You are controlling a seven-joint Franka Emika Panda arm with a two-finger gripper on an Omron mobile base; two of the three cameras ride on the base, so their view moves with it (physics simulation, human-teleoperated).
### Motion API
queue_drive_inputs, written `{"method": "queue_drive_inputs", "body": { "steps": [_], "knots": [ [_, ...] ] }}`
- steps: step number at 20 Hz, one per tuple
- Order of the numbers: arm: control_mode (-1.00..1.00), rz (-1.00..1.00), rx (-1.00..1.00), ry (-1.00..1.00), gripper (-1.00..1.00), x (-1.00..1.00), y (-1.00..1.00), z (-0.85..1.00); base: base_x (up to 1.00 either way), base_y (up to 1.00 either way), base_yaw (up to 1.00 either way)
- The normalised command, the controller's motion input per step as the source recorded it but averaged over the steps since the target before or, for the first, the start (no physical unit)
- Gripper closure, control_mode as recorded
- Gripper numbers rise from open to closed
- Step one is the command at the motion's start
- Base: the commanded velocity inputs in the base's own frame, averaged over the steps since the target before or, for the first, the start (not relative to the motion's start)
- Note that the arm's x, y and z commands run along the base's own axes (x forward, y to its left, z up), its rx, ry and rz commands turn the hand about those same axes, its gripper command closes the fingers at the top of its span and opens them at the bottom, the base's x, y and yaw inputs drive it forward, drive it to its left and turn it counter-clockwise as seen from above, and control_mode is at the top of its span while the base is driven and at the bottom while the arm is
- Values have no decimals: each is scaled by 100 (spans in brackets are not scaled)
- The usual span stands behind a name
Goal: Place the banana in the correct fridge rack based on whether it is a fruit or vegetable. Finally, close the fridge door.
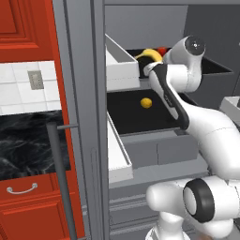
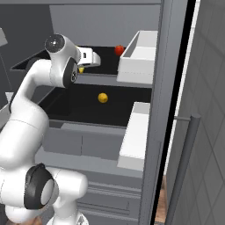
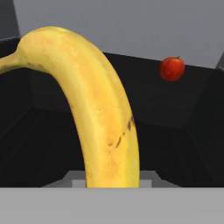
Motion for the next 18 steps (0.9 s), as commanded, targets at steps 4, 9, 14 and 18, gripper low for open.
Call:
{"method": "queue_drive_inputs", "body": {
  "steps": [4, 9, 14, 18],
  "knots": [
    [-100, 0, 0, 0, 100, 100, 14, -6, 0, 0, 0],
    [-100, 0, 0, 0, -100, 83, 8, -12, 0, 0, 0],
    [-100, -2, 0, -12, -100, -30, 0, 0, 0, 0, 0],
    [-100, -7, 2, -19, -100, -59, 3, 2, 0, 0, 0]
  ]
}}
